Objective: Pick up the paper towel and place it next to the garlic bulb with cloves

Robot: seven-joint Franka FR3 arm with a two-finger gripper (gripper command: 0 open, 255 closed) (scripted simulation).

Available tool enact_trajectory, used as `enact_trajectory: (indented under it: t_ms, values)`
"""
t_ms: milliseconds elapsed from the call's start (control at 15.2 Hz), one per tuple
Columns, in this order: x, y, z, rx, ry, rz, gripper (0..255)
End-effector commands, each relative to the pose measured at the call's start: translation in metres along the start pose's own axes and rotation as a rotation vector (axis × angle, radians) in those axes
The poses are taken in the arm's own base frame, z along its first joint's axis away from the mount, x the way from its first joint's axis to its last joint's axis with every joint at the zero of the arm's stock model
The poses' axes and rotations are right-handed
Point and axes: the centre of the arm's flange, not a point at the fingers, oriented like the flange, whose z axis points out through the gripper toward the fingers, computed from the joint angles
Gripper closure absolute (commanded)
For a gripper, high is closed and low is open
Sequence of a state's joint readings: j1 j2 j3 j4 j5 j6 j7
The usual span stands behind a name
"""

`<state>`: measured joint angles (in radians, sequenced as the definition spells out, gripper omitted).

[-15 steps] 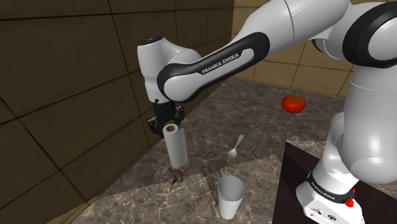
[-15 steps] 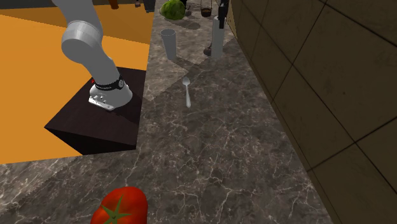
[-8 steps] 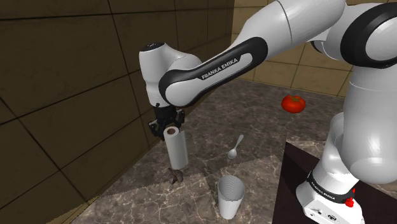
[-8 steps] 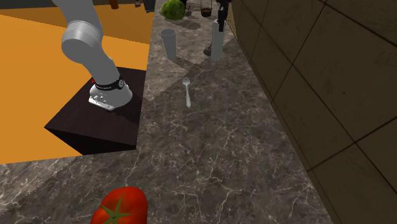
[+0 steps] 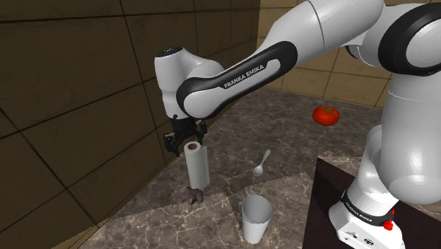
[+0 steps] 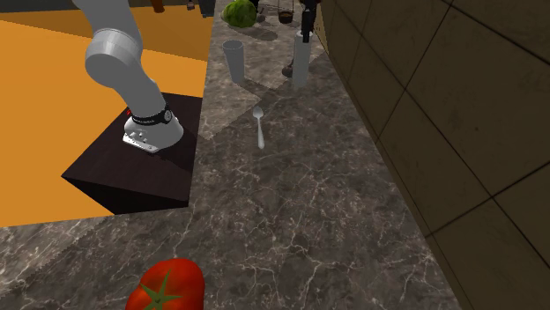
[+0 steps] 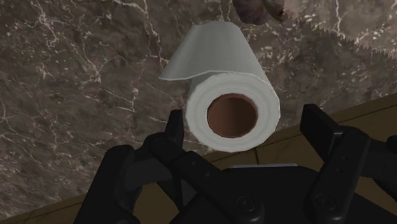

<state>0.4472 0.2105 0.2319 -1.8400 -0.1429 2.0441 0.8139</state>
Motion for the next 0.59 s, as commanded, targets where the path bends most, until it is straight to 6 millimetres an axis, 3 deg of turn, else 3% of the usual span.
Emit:
enact_trajectory:
  t_ms: [0,264,528]
  values:
    - [0.0,0.0,0.0,0.0,0.0,0.0,0]
    - [0.0,0.0,-0.05,0.0,0.0,0.0,0]
    - [0.0,0.0,-0.05,0.0,0.0,0.0,0]
